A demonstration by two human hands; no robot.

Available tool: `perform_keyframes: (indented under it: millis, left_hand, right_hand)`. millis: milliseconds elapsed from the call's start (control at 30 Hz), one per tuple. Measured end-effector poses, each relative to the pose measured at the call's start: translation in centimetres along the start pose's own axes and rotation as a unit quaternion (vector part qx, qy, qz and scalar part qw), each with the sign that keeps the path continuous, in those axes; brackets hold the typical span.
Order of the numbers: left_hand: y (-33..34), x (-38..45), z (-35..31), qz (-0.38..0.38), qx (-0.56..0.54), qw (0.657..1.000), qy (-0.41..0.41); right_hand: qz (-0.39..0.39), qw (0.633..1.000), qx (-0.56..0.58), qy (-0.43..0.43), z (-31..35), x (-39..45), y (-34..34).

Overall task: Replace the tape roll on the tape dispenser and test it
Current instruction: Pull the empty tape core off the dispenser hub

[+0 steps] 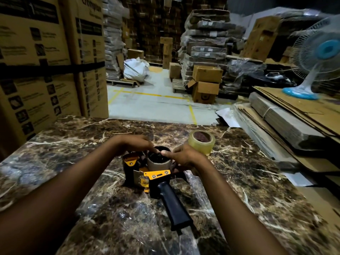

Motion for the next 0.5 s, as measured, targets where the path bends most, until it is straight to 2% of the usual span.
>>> perform_keyframes:
  millis: [233,367,500]
  left_hand:
    - [0.4,-0.9,-0.2,-0.01,0.028,0.999,-0.033]
    - [0.7,-1.4,-0.4,-0.007,0.018,0.998,-0.056]
    - [0.8,-1.9,-0.8,-0.01,0.027,0.998,-0.06]
  right_hand:
    - [-0.068,0.997,-0.045,0.007,0.3,-2.2,0.1]
    - [-0.039,0.996,-0.069,0.038,-0.2,-3.0,0.6]
    - [-0.047,0.997,-0.052,0.039,-0.6,-2.8,0.7]
Point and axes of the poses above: each hand's wrist, its own x-axis towards the middle knuckle, its own y-axis out of the palm, z = x × y, the point moved 5 cm from there along x, towards the middle knuckle, and after that the axes turned 15 degrees about y, right-handed, at the moved point
